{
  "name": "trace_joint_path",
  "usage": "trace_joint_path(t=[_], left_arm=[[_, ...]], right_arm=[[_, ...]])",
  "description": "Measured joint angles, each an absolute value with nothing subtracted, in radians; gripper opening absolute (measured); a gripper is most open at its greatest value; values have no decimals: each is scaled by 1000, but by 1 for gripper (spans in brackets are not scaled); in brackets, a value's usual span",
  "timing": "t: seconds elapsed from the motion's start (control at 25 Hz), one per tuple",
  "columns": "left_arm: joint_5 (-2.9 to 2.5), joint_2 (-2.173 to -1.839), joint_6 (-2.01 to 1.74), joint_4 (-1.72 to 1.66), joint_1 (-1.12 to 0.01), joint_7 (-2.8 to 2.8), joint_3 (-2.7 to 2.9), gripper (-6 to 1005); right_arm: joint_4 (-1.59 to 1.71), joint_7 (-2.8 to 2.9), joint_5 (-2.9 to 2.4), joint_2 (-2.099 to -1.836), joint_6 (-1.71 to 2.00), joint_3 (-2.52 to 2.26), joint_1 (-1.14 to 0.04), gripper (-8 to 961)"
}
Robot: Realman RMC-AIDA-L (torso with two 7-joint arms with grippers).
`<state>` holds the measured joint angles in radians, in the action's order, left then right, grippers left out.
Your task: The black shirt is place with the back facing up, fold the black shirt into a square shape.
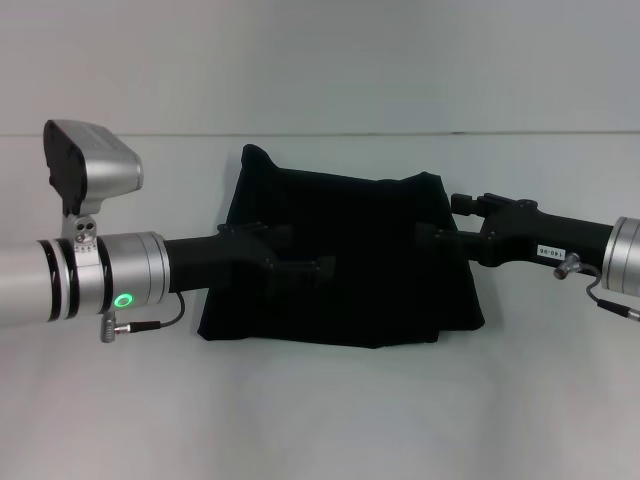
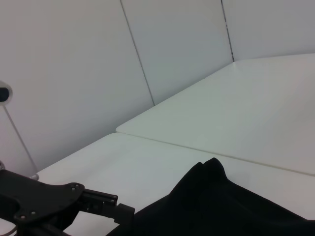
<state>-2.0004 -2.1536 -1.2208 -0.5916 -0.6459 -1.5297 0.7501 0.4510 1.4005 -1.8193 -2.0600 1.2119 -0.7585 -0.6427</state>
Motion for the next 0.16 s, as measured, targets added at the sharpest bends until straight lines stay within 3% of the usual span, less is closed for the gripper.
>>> trace_joint_path(t=[0.16], left_arm=[[-2000,-2154,-1221,-592,-647,-1532,751,891]], right_arm=[[451,1401,-1819,-2060,1211,-759,-644,915]])
